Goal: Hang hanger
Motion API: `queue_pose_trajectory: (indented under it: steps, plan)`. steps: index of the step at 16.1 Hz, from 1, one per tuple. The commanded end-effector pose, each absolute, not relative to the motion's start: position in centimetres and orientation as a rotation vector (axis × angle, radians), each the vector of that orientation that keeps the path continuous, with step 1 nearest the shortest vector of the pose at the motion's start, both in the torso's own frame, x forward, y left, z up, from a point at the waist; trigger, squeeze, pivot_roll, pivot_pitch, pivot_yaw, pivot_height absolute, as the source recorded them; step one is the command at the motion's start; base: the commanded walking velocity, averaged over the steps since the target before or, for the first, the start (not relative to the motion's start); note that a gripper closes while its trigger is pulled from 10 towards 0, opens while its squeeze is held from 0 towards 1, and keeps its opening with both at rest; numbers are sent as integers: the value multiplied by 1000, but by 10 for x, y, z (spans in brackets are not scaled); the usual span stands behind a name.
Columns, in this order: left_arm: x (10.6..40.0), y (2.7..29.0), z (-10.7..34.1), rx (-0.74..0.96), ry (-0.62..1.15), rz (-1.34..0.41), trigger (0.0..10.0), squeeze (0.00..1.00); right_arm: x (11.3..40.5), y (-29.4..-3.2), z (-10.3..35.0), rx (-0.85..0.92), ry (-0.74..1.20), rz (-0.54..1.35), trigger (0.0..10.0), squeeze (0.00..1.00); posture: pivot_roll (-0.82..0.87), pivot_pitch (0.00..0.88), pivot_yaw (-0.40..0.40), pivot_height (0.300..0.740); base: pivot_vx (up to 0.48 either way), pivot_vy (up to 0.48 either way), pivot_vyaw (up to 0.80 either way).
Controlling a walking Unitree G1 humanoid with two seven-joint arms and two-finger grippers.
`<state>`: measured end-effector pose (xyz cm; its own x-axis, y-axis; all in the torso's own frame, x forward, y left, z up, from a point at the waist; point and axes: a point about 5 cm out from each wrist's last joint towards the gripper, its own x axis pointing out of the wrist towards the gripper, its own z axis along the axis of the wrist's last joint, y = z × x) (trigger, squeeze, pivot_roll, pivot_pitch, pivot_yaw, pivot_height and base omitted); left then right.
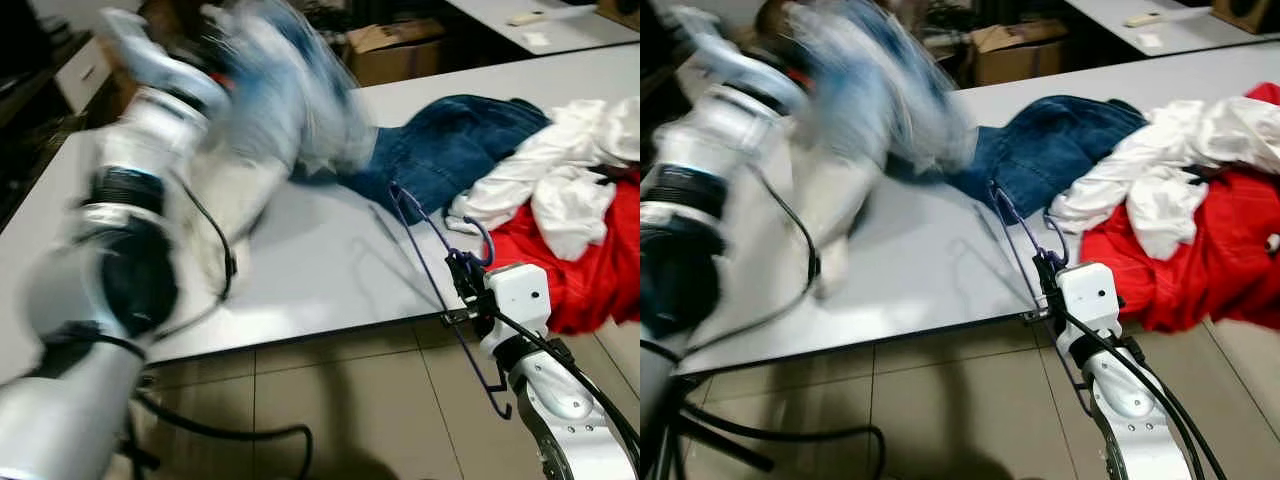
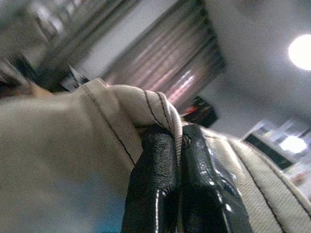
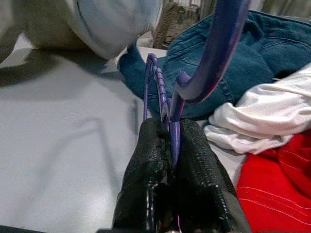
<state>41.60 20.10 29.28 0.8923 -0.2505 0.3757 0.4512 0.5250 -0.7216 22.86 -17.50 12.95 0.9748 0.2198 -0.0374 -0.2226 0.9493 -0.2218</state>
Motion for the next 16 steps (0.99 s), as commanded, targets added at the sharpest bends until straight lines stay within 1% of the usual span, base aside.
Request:
queue_pose_trajectory:
  steps: [1, 3, 4, 5, 6, 7, 8, 9, 10, 11, 12, 13, 14, 15, 16]
  plan:
    - [413, 206, 256, -799, -115, -387, 0, 0, 228, -173, 125, -229, 32, 224, 10000, 0, -149, 0, 176, 740, 0, 0, 0]
    - [394, 200, 189, -225, 161, -551, 0, 0, 226, -172, 123, -227, 38, 228, 10000, 0, -144, 0, 169, 740, 0, 0, 0]
    - [385, 195, 175, -80, 197, -659, 0, 0, 226, -172, 122, -226, 40, 230, 10000, 0, -140, 0, 164, 740, 0, 0, 0]
    - [382, 193, 173, -47, 200, -696, 0, 0, 226, -172, 122, -225, 41, 231, 10000, 0, -140, 0, 164, 740, 0, 0, 0]
    - [372, 183, 170, 14, 189, -854, 0, 0, 226, -171, 122, -229, 45, 241, 10000, 0, -132, 0, 153, 740, 0, 0, 0]
    - [364, 179, 161, 127, 246, -937, 0, 0, 226, -171, 122, -230, 47, 250, 10000, 0, -127, 0, 148, 740, 0, 0, 0]
    - [363, 183, 151, 281, 310, -909, 0, 0, 227, -171, 122, -233, 46, 258, 10000, 0, -123, 0, 143, 740, 0, 0, 0]
    - [364, 189, 147, 372, 334, -872, 0, 0, 228, -170, 122, -234, 45, 260, 10000, 0, -122, 0, 141, 740, 0, 0, 0]
    - [370, 201, 148, 465, 328, -734, 0, 0, 228, -170, 122, -234, 44, 264, 10000, 0, -119, 0, 139, 740, 0, 0, 0]
    - [376, 214, 158, 468, 283, -591, 0, 0, 228, -169, 121, -234, 45, 268, 10000, 0, -119, 0, 140, 740, 0, 0, 0]
    - [375, 218, 159, 497, 300, -587, 0, 0, 227, -169, 120, -234, 47, 270, 10000, 0, -119, 0, 141, 740, 0, 0, 0]
    - [373, 225, 159, 563, 326, -556, 10000, 0, 227, -169, 120, -233, 48, 270, 10000, 0, -121, 0, 143, 740, 0, 0, 0]
    - [372, 233, 158, 637, 368, -524, 10000, 0, 227, -169, 120, -230, 48, 269, 10000, 0, -121, 0, 144, 740, 0, 0, 0]
    - [372, 235, 159, 670, 361, -506, 10000, 243, 227, -169, 119, -229, 49, 269, 10000, 0, -122, 0, 145, 740, 0, 0, 0]
    - [374, 219, 164, 542, 291, -573, 10000, 1000, 226, -168, 119, -226, 49, 271, 10000, 0, -128, 0, 150, 740, 0, 0, 0]
